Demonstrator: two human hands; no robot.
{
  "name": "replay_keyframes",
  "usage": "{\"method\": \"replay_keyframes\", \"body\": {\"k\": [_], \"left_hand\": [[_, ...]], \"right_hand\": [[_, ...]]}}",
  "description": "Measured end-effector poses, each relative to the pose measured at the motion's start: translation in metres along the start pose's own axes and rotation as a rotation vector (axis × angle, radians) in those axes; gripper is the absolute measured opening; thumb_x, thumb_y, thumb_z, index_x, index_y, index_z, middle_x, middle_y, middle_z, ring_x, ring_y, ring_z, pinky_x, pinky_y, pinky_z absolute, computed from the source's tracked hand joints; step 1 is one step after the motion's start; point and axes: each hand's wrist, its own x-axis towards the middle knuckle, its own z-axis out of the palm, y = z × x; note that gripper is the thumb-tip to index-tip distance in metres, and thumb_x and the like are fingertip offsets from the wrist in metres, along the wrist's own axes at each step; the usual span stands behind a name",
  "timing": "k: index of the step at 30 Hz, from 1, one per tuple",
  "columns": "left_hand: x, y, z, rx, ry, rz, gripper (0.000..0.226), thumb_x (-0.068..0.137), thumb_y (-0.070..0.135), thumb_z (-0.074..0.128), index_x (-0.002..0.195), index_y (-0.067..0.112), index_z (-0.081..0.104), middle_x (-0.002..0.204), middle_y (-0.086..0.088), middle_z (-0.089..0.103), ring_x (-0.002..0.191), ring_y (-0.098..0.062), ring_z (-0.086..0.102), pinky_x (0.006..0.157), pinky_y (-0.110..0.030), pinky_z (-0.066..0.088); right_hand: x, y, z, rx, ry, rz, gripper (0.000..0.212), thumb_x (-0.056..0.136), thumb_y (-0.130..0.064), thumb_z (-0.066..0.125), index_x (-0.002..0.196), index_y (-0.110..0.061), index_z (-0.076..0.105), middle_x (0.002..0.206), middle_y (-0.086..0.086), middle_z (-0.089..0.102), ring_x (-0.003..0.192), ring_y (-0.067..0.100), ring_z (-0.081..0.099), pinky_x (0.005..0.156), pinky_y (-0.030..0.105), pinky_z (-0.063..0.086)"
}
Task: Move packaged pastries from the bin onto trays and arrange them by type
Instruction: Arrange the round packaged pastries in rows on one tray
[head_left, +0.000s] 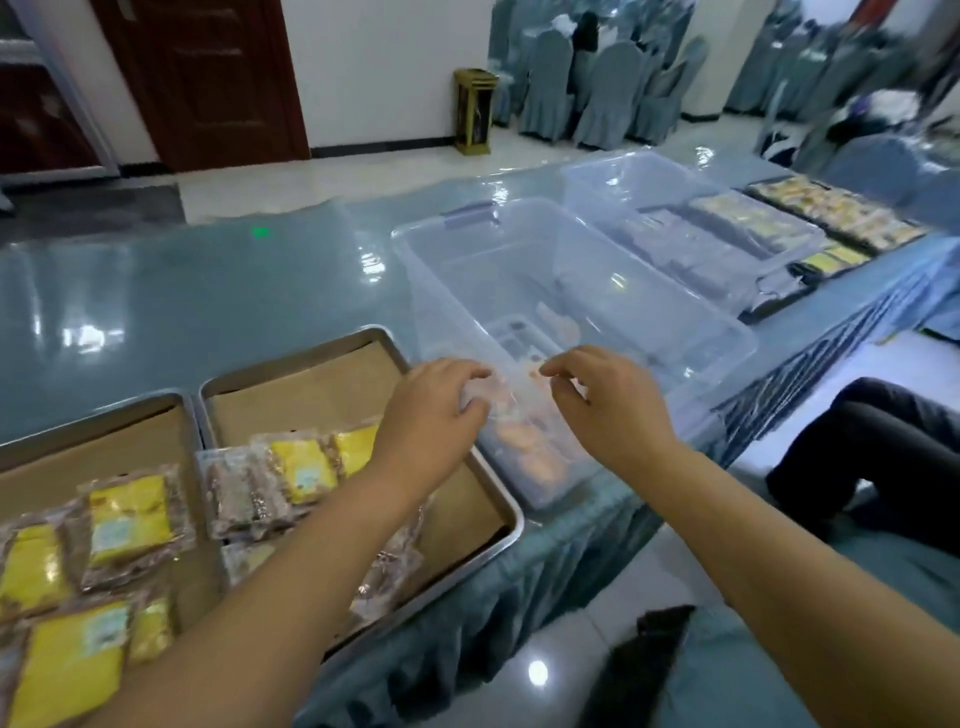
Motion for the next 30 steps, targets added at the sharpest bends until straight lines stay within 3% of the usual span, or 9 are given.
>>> {"method": "replay_keyframes", "body": {"k": [6, 12, 16, 19, 22, 25, 30], "left_hand": [[0.048, 0.006, 0.031, 0.026, -0.051, -0.001, 0.027, 0.084, 0.013, 0.059, 0.11, 0.016, 0.065, 0.114, -0.001, 0.064, 0.109, -0.021, 0.053, 0.094, -0.029, 0.036], [0.102, -0.014, 0.06, 0.037, -0.043, -0.09, 0.026, 0.088, 0.02, 0.055, 0.112, 0.023, 0.063, 0.117, 0.005, 0.061, 0.111, -0.014, 0.05, 0.086, -0.021, 0.032], [0.138, -0.028, 0.072, 0.001, -0.029, -0.153, 0.024, 0.089, 0.023, 0.052, 0.111, 0.026, 0.063, 0.112, 0.009, 0.059, 0.104, -0.016, 0.055, 0.088, -0.03, 0.043], [0.16, -0.035, 0.072, -0.028, -0.017, -0.199, 0.023, 0.09, 0.026, 0.052, 0.11, 0.027, 0.063, 0.108, 0.014, 0.056, 0.095, -0.012, 0.056, 0.081, -0.037, 0.052], [0.175, -0.044, 0.073, 0.037, -0.042, -0.202, 0.023, 0.09, 0.03, 0.053, 0.111, 0.028, 0.063, 0.113, 0.009, 0.062, 0.089, -0.005, 0.051, 0.074, -0.027, 0.043], [0.173, -0.046, 0.076, 0.119, -0.046, -0.225, 0.024, 0.09, 0.034, 0.053, 0.111, 0.028, 0.064, 0.112, 0.01, 0.065, 0.08, -0.007, 0.051, 0.068, -0.025, 0.035], [0.169, -0.042, 0.076, 0.204, -0.02, -0.204, 0.022, 0.09, 0.034, 0.055, 0.107, 0.028, 0.067, 0.105, 0.009, 0.069, 0.086, -0.015, 0.06, 0.068, -0.025, 0.037]], "right_hand": [[0.021, 0.057, -0.007, 0.046, -0.026, 0.084, 0.02, 0.089, -0.014, 0.054, 0.099, -0.021, 0.07, 0.099, -0.007, 0.067, 0.087, 0.014, 0.06, 0.07, 0.024, 0.041], [0.049, 0.102, -0.008, 0.013, -0.087, 0.091, 0.02, 0.091, -0.019, 0.052, 0.1, -0.023, 0.07, 0.101, -0.01, 0.066, 0.087, 0.011, 0.059, 0.074, 0.026, 0.045], [0.079, 0.126, -0.003, -0.041, -0.165, 0.047, 0.02, 0.092, -0.022, 0.051, 0.101, -0.024, 0.069, 0.101, -0.011, 0.066, 0.086, 0.012, 0.06, 0.073, 0.025, 0.045], [0.111, 0.141, 0.004, -0.116, -0.303, 0.026, 0.02, 0.092, -0.025, 0.05, 0.102, -0.025, 0.068, 0.101, -0.009, 0.066, 0.087, 0.014, 0.059, 0.07, 0.025, 0.042], [0.144, 0.154, 0.018, -0.216, -0.487, -0.017, 0.023, 0.091, -0.031, 0.05, 0.11, -0.028, 0.064, 0.107, -0.007, 0.065, 0.094, 0.016, 0.06, 0.074, 0.026, 0.045], [0.172, 0.166, 0.039, -0.301, -0.661, -0.054, 0.028, 0.093, -0.031, 0.05, 0.119, -0.03, 0.058, 0.114, -0.007, 0.062, 0.1, 0.015, 0.058, 0.085, 0.033, 0.052], [0.193, 0.192, 0.076, -0.44, -0.985, -0.053, 0.038, 0.094, -0.023, 0.05, 0.132, -0.024, 0.048, 0.13, 0.004, 0.053, 0.113, 0.024, 0.053, 0.098, 0.035, 0.045]]}}
